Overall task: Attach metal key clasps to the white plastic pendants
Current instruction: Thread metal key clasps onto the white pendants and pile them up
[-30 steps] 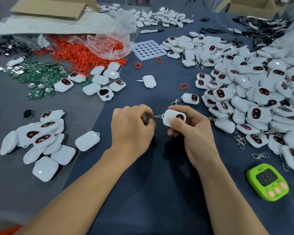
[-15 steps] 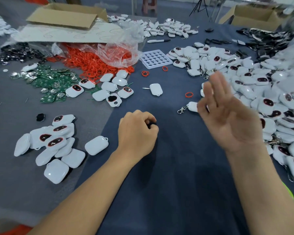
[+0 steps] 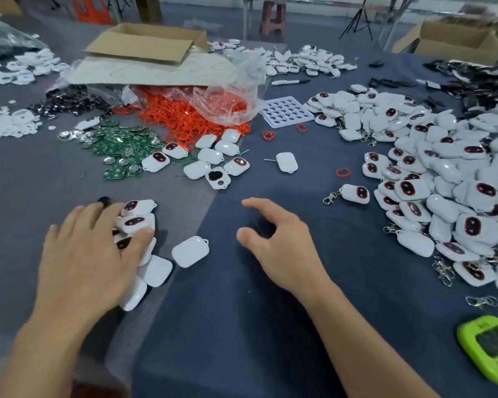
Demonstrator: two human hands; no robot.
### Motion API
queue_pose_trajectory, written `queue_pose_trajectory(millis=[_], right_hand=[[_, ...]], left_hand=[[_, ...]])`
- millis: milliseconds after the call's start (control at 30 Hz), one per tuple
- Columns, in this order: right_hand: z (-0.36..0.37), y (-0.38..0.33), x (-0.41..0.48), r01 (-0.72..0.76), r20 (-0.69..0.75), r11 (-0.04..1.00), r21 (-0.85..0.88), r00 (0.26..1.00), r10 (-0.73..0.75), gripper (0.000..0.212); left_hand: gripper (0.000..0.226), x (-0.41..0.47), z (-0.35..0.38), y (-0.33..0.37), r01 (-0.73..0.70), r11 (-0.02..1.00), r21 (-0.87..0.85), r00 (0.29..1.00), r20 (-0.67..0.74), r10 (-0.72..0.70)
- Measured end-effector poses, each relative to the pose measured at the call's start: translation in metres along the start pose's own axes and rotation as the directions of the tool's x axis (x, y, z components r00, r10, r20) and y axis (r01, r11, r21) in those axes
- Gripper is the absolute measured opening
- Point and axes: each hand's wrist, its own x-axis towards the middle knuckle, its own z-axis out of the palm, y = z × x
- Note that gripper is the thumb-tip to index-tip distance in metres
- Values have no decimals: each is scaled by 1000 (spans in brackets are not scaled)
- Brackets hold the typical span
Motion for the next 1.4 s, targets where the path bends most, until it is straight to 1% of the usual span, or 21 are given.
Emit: queue_pose_trajectory(millis=[67, 133, 200, 267, 367, 500, 633, 733, 800, 833, 867, 933, 1000, 1033, 1100, 1133, 1200, 1267, 1300, 1333, 1400], right_hand=[[28, -10, -7, 152, 143, 986, -64, 980, -141, 70], [55, -19, -9, 307, 276, 939, -156, 926, -257, 91], [71, -26, -7, 386, 320, 895, -224, 896, -306, 99], [74, -27, -1, 405, 292, 876, -260, 898, -328, 96], [64, -25, 9, 384, 253, 875, -296, 914, -316, 85], [47, -17, 21, 289, 157, 901, -322, 955, -250, 64], [31, -8, 24, 173, -14, 970, -173, 984, -178, 51], [20, -1, 24, 78, -160, 996, -53, 983, -85, 43], [12, 1, 27, -5, -229, 994, 109, 973, 30, 34], [6, 3, 29, -28, -259, 988, 155, 963, 68, 32], [0, 5, 31, -25, -282, 990, 141, 957, 64, 32], [-13, 11, 31, -17, -328, 1000, 20, 944, 23, 32], [-25, 17, 29, -9, -385, 998, 70, 922, 35, 27], [-31, 20, 26, 0, -435, 994, 106, 899, 46, 22], [-43, 27, 17, 21, -523, 985, 171, 849, 73, 16], [-47, 31, 11, 27, -543, 976, 215, 834, 97, 20], [-54, 38, -1, 17, -506, 942, 335, 846, 165, 27], [-61, 40, -11, -4, -437, 883, 468, 868, 236, 31], [-65, 41, -15, -19, -420, 880, 475, 874, 245, 33], [-69, 41, -19, -41, -413, 903, 428, 880, 236, 32], [-76, 42, -32, -92, -401, 975, 204, 900, 169, 27]], left_hand=[[67, -3, 2, -10, 55, 993, -107, 997, 57, -49], [63, -2, 8, -2, 11, 971, -239, 1000, 24, -6], [57, 3, 16, 14, -67, 938, -340, 998, -20, 64], [50, 12, 25, 31, -94, 896, -434, 995, -25, 92], [46, 31, 36, 52, -100, 858, -504, 994, -21, 103], [45, 47, 41, 87, -125, 840, -528, 990, -15, 137], [49, 48, 47, 127, -146, 784, -603, 987, -40, 153], [47, 43, 48, 154, -213, 700, -681, 974, -98, 202], [40, 38, 50, 171, -272, 621, -735, 955, -128, 267], [39, 37, 50, 178, -284, 587, -758, 946, -121, 302], [39, 38, 50, 184, -293, 565, -771, 935, -109, 336], [35, 42, 50, 192, -329, 596, -732, 921, -109, 375], [28, 46, 48, 197, -383, 701, -602, 919, -167, 359], [25, 46, 46, 199, -406, 728, -553, 914, -222, 340], [24, 37, 39, 205, -470, 686, -555, 882, -332, 335], [26, 29, 37, 210, -495, 638, -590, 869, -334, 365], [36, 10, 34, 223, -464, 535, -706, 856, -202, 476], [41, -5, 38, 234, -349, 452, -821, 830, -46, 556], [40, -9, 41, 237, -299, 430, -852, 822, -1, 569], [38, -11, 44, 238, -273, 425, -863, 819, 23, 573], [30, -14, 50, 237, -273, 432, -860, 812, 35, 582]])
